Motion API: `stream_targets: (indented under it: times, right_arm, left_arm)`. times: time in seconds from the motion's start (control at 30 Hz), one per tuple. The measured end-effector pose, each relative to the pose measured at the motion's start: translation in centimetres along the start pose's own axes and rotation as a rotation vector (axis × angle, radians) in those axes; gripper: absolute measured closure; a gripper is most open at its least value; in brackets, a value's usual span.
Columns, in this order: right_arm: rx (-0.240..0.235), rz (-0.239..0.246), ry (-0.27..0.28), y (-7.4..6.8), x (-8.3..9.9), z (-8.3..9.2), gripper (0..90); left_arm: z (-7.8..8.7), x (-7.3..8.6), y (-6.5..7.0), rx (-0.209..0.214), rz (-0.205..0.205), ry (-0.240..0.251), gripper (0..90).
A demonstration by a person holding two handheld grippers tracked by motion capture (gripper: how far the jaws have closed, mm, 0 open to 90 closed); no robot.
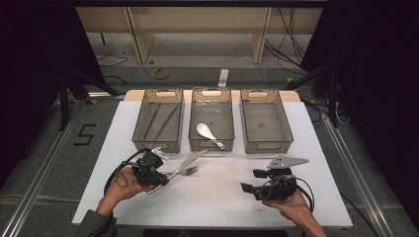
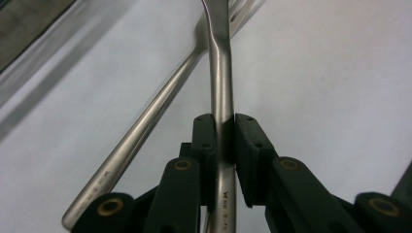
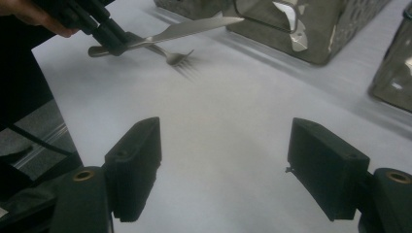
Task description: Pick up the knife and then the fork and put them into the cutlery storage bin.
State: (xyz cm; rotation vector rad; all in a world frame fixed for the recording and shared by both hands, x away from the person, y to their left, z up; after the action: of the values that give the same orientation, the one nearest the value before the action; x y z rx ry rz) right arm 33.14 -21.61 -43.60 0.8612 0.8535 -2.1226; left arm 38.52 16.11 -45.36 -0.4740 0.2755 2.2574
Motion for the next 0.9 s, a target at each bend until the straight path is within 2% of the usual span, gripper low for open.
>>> stream_targets:
  times: [0.2,0.4,0.57,0.6,0.7,0.9]
  right_arm:
    - [-0.012,0.057,0.026,-1.3,-0.9,-0.5,28.6]
    - [-0.026,0.164,0.027,-3.1,-2.0,-1.3,28.6]
    - [-0.021,0.278,-0.010,-4.5,-2.4,-2.6,28.6]
    - [-0.015,0.317,-0.024,-4.8,-2.4,-3.1,28.7]
    - [-0.010,0.387,-0.057,-5.5,-2.5,-4.0,29.3]
    - [0.004,0.490,-0.106,-6.4,-2.7,-5.6,29.9]
  left_arm:
    - [0.3,-1.0,1.2,0.052,0.009,0.044,79.1]
    - [-0.1,-1.9,2.5,0.084,-0.029,0.026,79.1]
    - [-0.3,-2.7,3.7,0.130,-0.062,0.012,79.1]
    - [-0.4,-2.8,3.8,0.132,-0.063,0.012,79.1]
    - [-0.6,-3.1,4.3,0.147,-0.076,0.003,79.2]
    - [-0.8,-4.1,5.4,0.175,-0.113,-0.018,79.2]
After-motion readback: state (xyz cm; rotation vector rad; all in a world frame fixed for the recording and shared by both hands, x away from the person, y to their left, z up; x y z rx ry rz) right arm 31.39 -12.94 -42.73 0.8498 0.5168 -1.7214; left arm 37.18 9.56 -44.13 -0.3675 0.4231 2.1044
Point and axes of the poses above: each handheld gripper's, and its own axes: z roughly backward along the jaws, x roughly out of its underside, y roughly to its right, the point moved 1 cm from there along -z, roughly forward along the jaws, and after that the axes turned 7 degrees about -x, right-handed, at the moved point
